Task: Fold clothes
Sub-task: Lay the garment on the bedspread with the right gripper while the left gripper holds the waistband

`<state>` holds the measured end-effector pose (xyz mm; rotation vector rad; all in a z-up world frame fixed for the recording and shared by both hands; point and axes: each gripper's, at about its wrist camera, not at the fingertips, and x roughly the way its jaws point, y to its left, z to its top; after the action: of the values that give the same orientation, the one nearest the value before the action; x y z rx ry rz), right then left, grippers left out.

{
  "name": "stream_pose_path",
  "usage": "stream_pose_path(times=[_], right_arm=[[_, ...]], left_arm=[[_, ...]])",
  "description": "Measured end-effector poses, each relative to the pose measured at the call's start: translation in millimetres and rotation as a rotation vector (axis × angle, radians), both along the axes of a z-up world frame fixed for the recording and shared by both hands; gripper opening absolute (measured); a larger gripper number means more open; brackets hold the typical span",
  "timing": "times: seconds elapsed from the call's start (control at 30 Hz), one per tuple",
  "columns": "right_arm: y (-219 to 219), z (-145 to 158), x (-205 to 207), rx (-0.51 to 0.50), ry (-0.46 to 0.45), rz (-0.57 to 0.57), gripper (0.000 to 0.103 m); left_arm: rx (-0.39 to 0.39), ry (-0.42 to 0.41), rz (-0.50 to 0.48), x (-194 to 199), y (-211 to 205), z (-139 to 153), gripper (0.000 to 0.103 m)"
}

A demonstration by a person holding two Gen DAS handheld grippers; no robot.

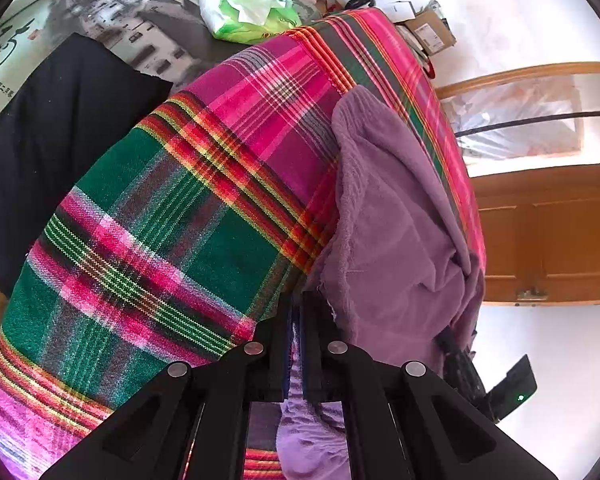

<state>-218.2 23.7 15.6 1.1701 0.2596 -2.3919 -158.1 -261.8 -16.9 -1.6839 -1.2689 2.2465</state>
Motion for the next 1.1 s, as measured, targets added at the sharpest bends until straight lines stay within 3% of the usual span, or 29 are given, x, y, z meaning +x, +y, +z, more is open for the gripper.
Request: stream_pose_path(times=[0.33, 0.47, 1.1], right_arm=[[28, 7, -7, -0.091, -0.012, -0.125, 0.004], [30, 11, -2, -0.078, 0.018, -0.137, 0.004], [51, -2, 1, -0.086, -0.025, -0.238, 0.005]], left_arm=[[-0.053, 0.011, -0.005, 0, 4, 2, 0.0], [-0.063, 0.008, -0.006, 0, 4, 2, 0.0], [-0.068, 0.006, 0.019, 5, -2, 5, 0.0]])
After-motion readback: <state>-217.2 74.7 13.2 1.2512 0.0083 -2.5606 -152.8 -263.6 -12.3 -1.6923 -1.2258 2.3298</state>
